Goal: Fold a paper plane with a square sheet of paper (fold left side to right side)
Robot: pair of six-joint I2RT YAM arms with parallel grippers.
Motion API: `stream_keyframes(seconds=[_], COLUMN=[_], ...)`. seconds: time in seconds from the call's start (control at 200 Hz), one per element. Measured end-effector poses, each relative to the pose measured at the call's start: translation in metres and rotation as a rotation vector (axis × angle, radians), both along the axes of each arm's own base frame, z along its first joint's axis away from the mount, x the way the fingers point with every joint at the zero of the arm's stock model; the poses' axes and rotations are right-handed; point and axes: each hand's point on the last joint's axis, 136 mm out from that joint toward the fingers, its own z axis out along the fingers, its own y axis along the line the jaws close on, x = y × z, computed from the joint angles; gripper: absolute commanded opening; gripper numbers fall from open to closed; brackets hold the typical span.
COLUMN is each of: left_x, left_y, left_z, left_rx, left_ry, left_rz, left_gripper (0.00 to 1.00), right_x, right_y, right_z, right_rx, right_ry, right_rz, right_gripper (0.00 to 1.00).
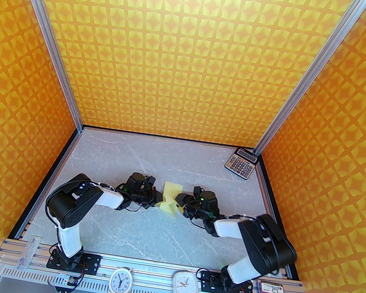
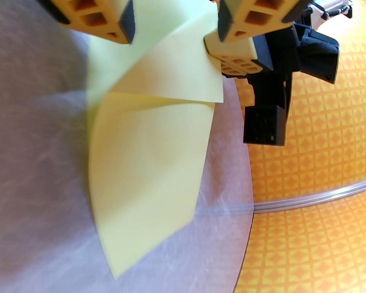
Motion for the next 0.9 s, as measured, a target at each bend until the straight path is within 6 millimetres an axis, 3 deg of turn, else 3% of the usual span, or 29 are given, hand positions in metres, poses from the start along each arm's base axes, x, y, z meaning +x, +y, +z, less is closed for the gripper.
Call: stream_keyframes(seconds=[0.14, 0.23, 0.31, 0.44, 0.575, 0.77, 0.9], left_x=[-0.002, -0.002, 0.005, 0.024, 0.036, 0.028, 0.016], left_y=[0.005, 0.013, 0.018, 0.032, 0.063, 0.125, 0.139], left_z=[-0.002, 0.007, 0.029, 0.082, 0.117, 0.112, 0.092], left_rx=[0.028, 0.086, 0.157, 0.302, 0.538, 1.042, 1.364], left_ry=[0.010, -0.009, -0.069, -0.221, -0.322, -0.319, -0.295], left_rz=[-0.004, -0.009, -0.013, 0.004, 0.029, 0.007, -0.101], left_gripper=[0.00, 0.00, 0.00, 0.00, 0.00, 0.00, 0.00], right_x=[-0.002, -0.003, -0.001, 0.003, 0.001, -0.010, -0.011], right_y=[-0.018, -0.027, -0.034, -0.044, -0.054, -0.066, -0.080], right_z=[0.028, 0.046, 0.065, 0.092, 0.099, 0.083, 0.085], right_rx=[-0.044, -0.101, -0.164, -0.273, -0.363, -0.455, -0.490], right_ry=[-0.068, -0.109, -0.153, -0.216, -0.239, -0.195, -0.197], right_rz=[-0.019, -0.019, -0.015, -0.008, -0.003, 0.014, -0.018], right_gripper=[0.98, 0.98, 0.99, 0.99, 0.99, 0.99, 0.99])
